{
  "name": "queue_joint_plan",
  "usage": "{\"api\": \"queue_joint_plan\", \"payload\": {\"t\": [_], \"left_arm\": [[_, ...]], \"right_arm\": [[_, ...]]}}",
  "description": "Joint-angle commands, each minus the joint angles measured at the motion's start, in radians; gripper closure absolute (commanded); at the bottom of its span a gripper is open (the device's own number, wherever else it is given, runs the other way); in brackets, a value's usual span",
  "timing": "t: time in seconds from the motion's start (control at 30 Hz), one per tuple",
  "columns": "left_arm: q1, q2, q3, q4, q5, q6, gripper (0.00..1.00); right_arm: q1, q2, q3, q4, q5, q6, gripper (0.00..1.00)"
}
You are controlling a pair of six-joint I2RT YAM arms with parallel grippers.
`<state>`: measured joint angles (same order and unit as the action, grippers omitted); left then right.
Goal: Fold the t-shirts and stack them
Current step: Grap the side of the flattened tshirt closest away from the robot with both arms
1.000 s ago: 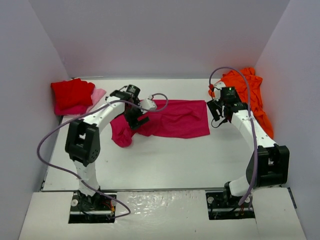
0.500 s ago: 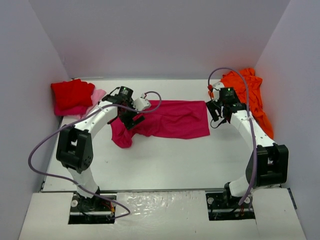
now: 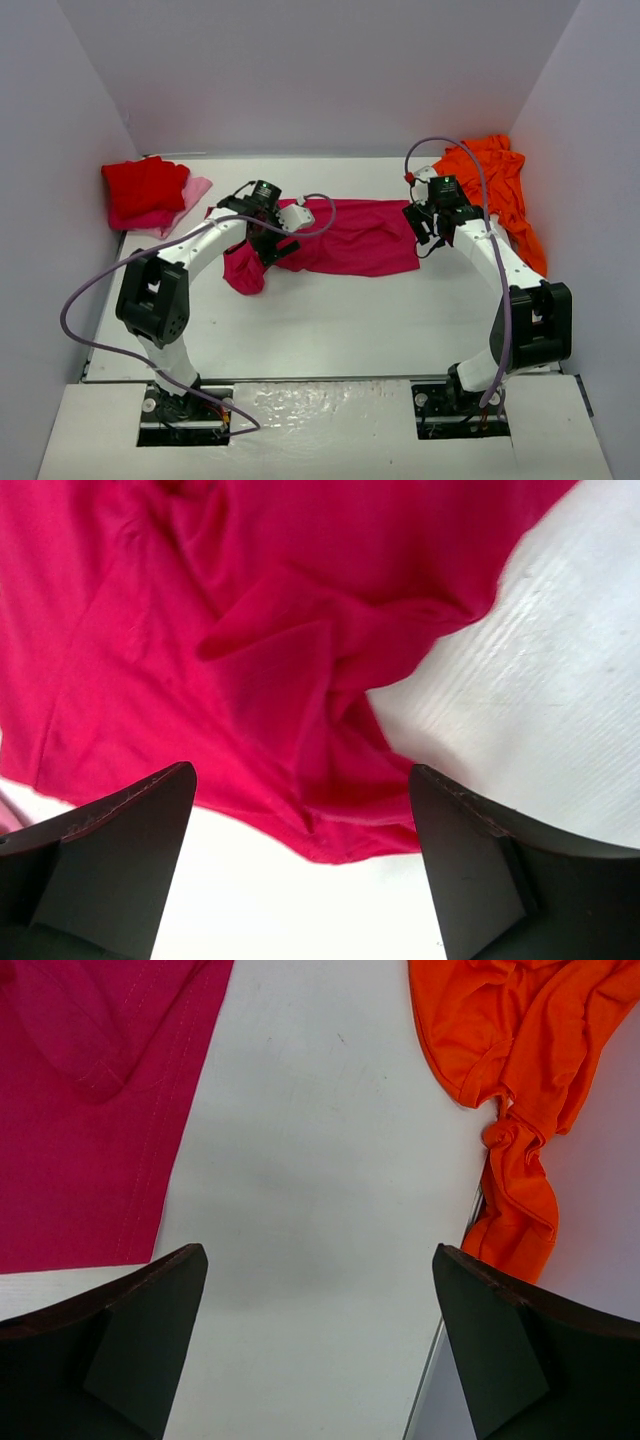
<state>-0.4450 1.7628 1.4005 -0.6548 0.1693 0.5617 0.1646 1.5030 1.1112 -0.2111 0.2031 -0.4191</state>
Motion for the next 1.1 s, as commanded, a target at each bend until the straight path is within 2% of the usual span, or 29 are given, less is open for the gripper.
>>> {"api": "queue_joint_plan", "payload": {"t": [0.0, 0.23, 0.5, 0.83, 1.07], "left_arm": [[-0.08, 0.023, -0.014, 0.057, -0.058, 0.003, 0.17], [-0.152, 0.124, 0.02, 0.069, -0.124, 0.0, 0.27], [-0.147, 0.161, 0.05, 0.08, -0.187, 0.018, 0.28], [-0.148, 0.056, 0.017, 0.09, -0.212, 0.04, 0.28], [-0.124, 0.056, 0.051, 0.077, -0.222, 0.059, 0.28]], "right_arm": [[0.0, -0.004, 0.002, 0.042, 0.027, 0.011, 0.07], [0.001, 0.0, -0.01, 0.042, 0.022, 0.011, 0.09], [0.0, -0.004, -0.021, 0.045, 0.02, 0.007, 0.09], [0.001, 0.0, -0.023, 0.049, 0.016, 0.009, 0.09], [0.001, 0.001, -0.024, 0.049, 0.018, 0.009, 0.09]]}}
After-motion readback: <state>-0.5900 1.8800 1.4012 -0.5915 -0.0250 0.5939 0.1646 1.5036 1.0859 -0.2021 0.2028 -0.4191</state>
